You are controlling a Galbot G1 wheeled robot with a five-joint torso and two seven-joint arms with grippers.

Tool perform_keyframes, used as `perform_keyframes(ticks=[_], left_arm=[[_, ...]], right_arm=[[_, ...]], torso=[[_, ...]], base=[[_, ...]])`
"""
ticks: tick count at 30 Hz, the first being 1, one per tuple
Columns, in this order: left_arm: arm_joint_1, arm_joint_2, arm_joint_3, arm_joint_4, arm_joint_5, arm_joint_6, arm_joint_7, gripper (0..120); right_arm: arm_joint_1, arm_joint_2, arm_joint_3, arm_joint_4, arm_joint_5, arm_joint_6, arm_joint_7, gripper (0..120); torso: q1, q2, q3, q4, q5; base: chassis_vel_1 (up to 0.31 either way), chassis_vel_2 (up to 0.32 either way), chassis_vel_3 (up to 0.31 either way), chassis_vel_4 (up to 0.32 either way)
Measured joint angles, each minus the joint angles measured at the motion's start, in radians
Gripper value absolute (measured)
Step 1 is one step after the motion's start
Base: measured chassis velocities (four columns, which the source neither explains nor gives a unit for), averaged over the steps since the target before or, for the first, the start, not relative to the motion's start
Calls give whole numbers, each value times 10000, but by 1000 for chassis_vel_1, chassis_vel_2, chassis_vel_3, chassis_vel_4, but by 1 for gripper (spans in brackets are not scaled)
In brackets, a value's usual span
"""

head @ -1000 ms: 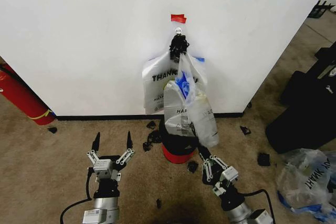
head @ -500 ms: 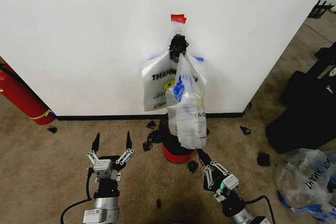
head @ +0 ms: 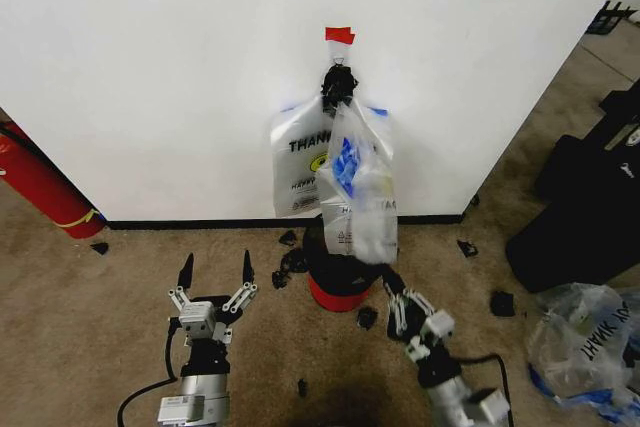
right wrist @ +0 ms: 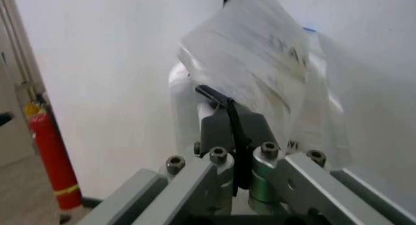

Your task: Pick up the garbage bag from the wall and place it over the trash bin.

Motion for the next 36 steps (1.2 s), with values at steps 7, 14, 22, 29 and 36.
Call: perform_keyframes(ticks=[7,14,22,29,36], left_arm=[[-285,1360,353,-512,-862,744,12,100],[-1206,2918,956,-1245,-2512,1909,19,99],[-3200,4423,2004,-1355,-4574,2944,-141,99],[-4195,4386,2818,-748,-4932,3210,-300,99],[-4157,3978,2775,-590,-4833,3200,-304,99]], right_arm=[[1109,-187,-52,-111,1119,-1171,851,0],[1396,-104,-148,-63,1932,-1853,1617,0],[1448,99,-14,153,2598,-2433,2681,0],[1188,-181,457,-62,531,-2222,2098,7],[951,-673,857,-435,-810,-1758,925,30]], torso=[[0,0,0,0,-2],[0,0,0,0,-2],[1,0,0,-1,-2],[1,0,-1,-2,-1],[1,0,-1,-1,1]], base=[[0,0,0,0],[0,0,0,0],[0,0,0,0],[0,0,0,0],[0,0,0,0]])
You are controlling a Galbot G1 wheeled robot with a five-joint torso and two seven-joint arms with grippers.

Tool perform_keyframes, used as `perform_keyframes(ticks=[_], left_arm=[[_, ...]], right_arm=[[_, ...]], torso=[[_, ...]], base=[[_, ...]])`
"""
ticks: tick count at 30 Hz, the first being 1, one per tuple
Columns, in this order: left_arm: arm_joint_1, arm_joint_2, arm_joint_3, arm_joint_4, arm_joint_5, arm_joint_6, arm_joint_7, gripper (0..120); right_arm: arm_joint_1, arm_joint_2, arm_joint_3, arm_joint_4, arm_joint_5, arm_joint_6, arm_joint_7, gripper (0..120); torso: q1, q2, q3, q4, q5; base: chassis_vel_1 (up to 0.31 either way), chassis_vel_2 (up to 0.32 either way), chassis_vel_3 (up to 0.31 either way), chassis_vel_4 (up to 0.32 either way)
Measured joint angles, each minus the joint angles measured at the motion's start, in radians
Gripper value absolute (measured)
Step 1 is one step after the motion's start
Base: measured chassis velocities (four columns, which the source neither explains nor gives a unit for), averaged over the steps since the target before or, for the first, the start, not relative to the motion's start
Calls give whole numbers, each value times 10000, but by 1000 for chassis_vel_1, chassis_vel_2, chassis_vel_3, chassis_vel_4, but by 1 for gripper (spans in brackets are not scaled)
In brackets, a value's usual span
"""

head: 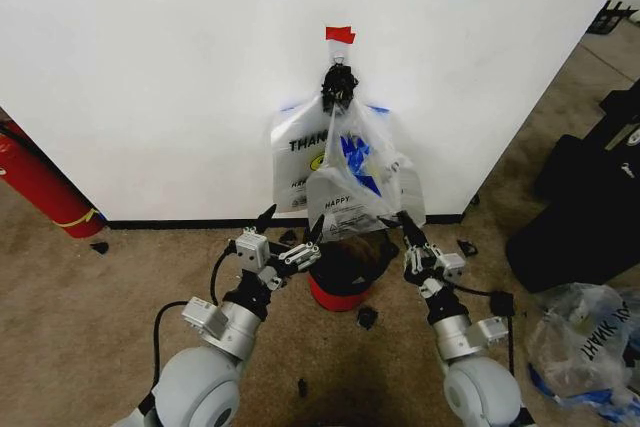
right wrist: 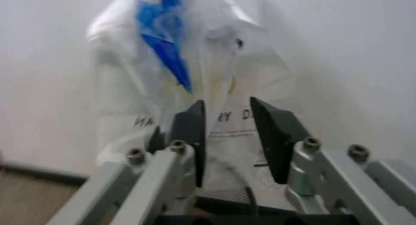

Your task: Pick up the garbage bag from the wall and place it over the trash bin.

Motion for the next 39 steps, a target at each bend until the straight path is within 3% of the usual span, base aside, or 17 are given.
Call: perform_keyframes(ticks=[4,10,15,20,29,39], left_arm=[[173,-92,-200,3,72,-41,-3,99],[298,-302,-237,85,245,-103,5,99],[205,-428,102,214,324,-103,11,99],[467,-541,-13,92,410,-103,12,99],[803,-611,-631,-212,409,-103,16,99],[1005,-857,-792,-130,558,-206,36,99]], right_arm=[[-52,-346,231,-149,-702,491,-895,43],[583,-421,-221,-311,-272,452,6,65],[1207,-547,-789,-713,-204,317,197,86],[2289,-551,-1647,-1340,-349,289,398,98],[4232,62,-3026,-2656,105,34,951,100],[5379,261,-3634,-3470,1007,-311,1128,100]], torso=[[0,0,0,-2,-1],[0,0,0,4,1],[0,0,0,-9,-3],[0,0,0,3,-1],[0,-1,1,-1,-2],[0,0,1,-2,-2]], base=[[0,0,0,0],[0,0,0,0],[0,0,0,0],[0,0,0,0],[0,0,0,0],[0,0,0,0]])
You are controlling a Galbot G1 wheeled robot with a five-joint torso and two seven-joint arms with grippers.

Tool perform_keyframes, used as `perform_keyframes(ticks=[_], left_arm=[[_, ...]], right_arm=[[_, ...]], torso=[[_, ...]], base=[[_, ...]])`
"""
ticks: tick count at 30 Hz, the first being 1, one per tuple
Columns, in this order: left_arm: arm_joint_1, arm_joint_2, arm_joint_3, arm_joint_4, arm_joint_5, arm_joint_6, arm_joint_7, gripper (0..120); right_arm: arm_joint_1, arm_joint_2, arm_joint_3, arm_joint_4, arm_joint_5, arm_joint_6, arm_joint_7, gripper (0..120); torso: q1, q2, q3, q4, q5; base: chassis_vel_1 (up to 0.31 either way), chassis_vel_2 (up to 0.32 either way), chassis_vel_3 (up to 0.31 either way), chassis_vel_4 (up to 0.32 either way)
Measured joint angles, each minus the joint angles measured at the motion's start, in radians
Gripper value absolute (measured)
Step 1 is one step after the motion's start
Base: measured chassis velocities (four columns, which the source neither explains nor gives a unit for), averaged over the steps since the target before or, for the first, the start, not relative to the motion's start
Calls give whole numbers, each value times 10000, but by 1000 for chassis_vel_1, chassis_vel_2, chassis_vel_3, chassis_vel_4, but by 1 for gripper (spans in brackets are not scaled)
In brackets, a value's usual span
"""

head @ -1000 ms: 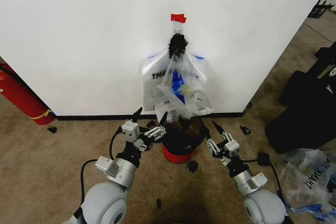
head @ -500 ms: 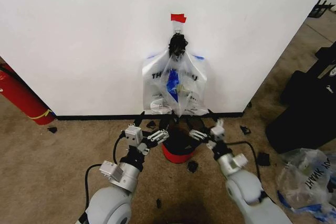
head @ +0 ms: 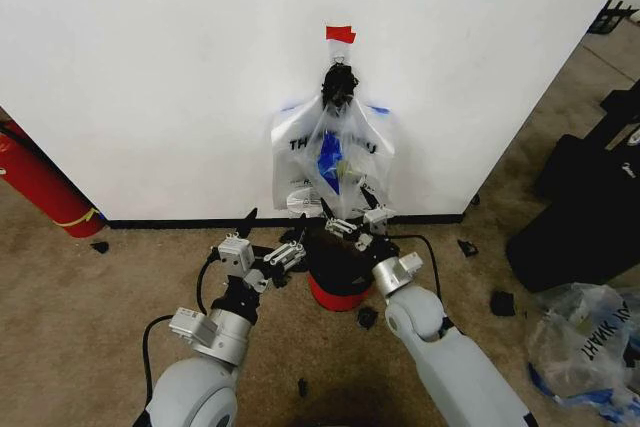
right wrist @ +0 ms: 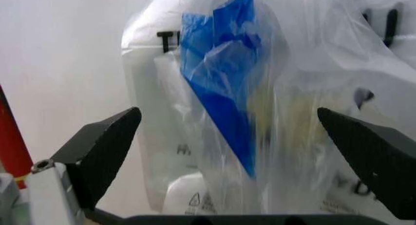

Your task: Pick up the garbage bag from the wall and place it over the trash bin.

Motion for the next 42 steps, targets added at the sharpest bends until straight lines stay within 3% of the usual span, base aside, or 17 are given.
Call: perform_keyframes(ticks=[12,25,38,42], left_arm=[[295,-164,-198,-128,129,-110,46,99],[434,-131,-262,-160,269,-196,94,99],[549,-152,-298,-270,291,-203,103,99],[574,-151,-303,-311,292,-204,103,99]], right_arm=[[817,191,-301,-482,-37,-38,-4,98],[1163,351,-371,-766,-87,-93,139,55],[1114,281,-380,-534,103,-207,315,1],[1083,198,-323,-446,166,-245,384,0]], torso=[[0,0,0,1,1],[-1,0,0,2,0],[-1,0,-1,1,1],[-1,0,-1,1,1]], base=[[0,0,0,0],[0,0,0,0],[0,0,0,0],[0,0,0,0]])
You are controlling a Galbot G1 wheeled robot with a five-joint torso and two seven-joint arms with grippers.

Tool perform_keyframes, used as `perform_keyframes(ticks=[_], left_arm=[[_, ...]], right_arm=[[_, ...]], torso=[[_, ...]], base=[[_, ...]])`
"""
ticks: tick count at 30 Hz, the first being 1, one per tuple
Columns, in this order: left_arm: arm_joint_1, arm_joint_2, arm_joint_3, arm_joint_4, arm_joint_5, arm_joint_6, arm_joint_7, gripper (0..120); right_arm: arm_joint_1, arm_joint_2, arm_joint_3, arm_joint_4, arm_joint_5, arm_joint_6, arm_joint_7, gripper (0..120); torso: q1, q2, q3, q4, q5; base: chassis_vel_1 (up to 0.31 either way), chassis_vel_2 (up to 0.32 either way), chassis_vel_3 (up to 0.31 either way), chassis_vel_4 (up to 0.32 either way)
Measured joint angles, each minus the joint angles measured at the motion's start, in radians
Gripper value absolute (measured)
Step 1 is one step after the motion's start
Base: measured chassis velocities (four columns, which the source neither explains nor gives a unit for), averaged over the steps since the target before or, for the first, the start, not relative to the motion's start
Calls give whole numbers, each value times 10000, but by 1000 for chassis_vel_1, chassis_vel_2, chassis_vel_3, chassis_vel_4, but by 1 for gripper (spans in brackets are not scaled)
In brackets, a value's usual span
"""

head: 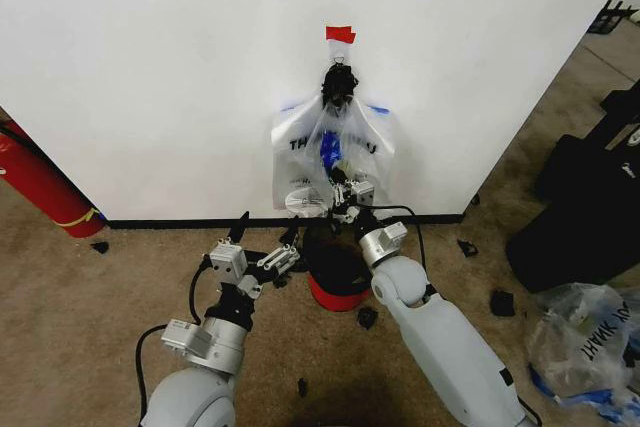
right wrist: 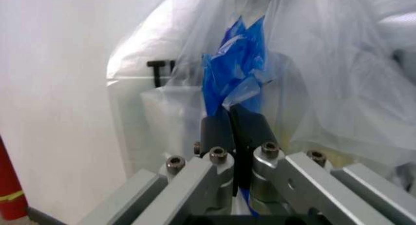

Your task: Pick up the garbage bag from the wall and place it over the trash bin.

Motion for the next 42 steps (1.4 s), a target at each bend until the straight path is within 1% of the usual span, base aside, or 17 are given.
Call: perform_keyframes(ticks=[4,9,10,11,14,18,20,21,24,27,28,32,33,36,38,40,42], left_arm=[[23,11,-13,-81,-2,0,-1,99],[101,135,-29,-349,-283,59,-25,99],[108,213,-29,-436,-425,98,-29,99],[108,213,-29,-436,-425,98,-29,99],[-61,424,26,-576,-875,254,-94,99],[-472,695,216,-626,-1383,460,-221,99],[-836,965,447,-628,-1860,657,-333,99],[-958,1043,542,-627,-2000,717,-376,99],[-1994,1554,1276,-545,-3005,1173,-591,99],[-2337,1657,1526,-455,-3234,1330,-640,99],[-2516,1683,1652,-380,-3304,1399,-674,99],[-3545,1592,2208,128,-3410,1611,-853,99],[-3545,1592,2208,128,-3410,1611,-853,99],[-4346,1457,2444,504,-3375,1777,-949,99],[-5298,1425,2643,891,-3054,2034,-1037,99],[-5554,1455,2709,1012,-2909,2117,-1048,98],[-5972,1536,2861,1219,-2698,2221,-1052,98]], right_arm=[[-72,-107,94,272,271,-103,181,0],[-709,-492,482,1561,1349,-419,498,0],[-975,-669,631,2033,1827,-498,474,0],[-975,-669,631,2033,1827,-498,474,0],[-1525,-1039,1034,2944,2700,-594,290,0],[-1899,-1266,1311,3361,2964,-602,121,0],[-2113,-1328,1465,3512,2981,-593,60,0],[-2157,-1331,1494,3540,2988,-587,52,0],[-2521,-1213,1649,3699,3024,-536,-3,0],[-2706,-1112,1674,3755,3026,-481,-40,0],[-2824,-1044,1698,3805,3044,-449,-48,0],[-3297,-899,1931,4028,3105,-406,-58,0],[-3297,-899,1931,4028,3105,-406,-58,0],[-3528,-885,2107,4144,3229,-400,-53,0],[-3728,-877,2250,4284,3463,-401,-6,0],[-3771,-874,2272,4309,3519,-403,10,0],[-3847,-864,2318,4351,3656,-403,47,0]], torso=[[0,0,0,0,0],[0,0,-1,-1,-1],[0,0,-1,-1,2],[0,0,-1,-1,2],[0,0,-1,-1,0],[0,0,-1,0,0],[0,0,-1,-3,1],[0,0,-1,0,1],[0,0,0,-1,1],[0,1,0,-2,1],[0,0,0,3,1],[0,1,0,-1,0],[0,1,0,-1,0],[0,0,1,-1,0],[0,0,0,-1,0],[1,0,0,-3,0],[0,0,1,2,1]], base=[[0,0,0,0],[0,0,0,0],[0,0,0,0],[0,0,0,0],[0,0,0,0],[0,0,0,0],[0,0,0,0],[0,0,0,0],[0,0,0,0],[0,0,0,0],[0,0,0,0],[0,0,0,0],[0,0,0,0],[0,0,0,0],[0,0,0,0],[0,0,0,0],[0,0,0,0]])
